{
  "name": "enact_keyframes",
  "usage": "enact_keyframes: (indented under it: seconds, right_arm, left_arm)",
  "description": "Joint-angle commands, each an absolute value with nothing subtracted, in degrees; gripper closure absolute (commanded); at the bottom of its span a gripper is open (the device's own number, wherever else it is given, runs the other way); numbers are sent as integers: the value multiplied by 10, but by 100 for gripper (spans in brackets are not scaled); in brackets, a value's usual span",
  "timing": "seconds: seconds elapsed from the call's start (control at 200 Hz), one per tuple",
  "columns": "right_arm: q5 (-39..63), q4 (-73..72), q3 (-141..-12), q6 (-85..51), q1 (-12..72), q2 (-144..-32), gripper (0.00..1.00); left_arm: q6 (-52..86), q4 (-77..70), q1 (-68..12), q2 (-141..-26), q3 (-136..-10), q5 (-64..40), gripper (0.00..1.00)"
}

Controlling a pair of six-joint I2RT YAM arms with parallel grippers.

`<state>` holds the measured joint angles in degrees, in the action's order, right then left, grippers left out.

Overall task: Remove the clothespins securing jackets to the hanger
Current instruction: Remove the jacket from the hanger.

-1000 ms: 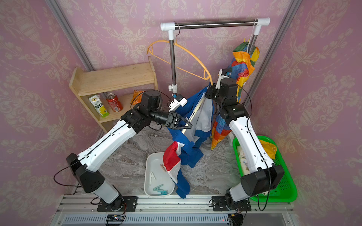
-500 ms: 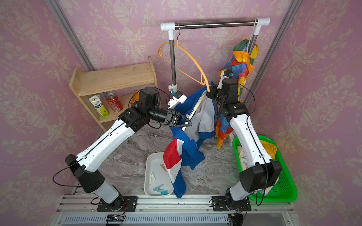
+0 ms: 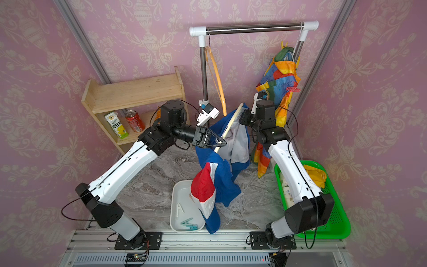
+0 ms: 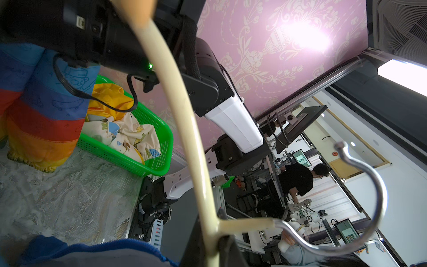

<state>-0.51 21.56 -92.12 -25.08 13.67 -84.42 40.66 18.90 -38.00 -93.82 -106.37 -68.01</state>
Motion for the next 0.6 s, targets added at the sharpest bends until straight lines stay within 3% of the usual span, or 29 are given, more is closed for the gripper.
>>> enact_keyframes:
  seconds: [0.0,0.315,0.595]
  right_arm:
    - [-32,253,-965,-224,155,-792,99]
    - [-27,278,-876,-248,202,-702,100]
    - [-18,358,-1028,-223,217,-712,100]
  left_arm:
    - [416,123,-370,-914,-1088,-694,100]
    - [434,70,-362,-949,-1106,-691,100]
    - [448,22,-356,-973,-1166,-694,100]
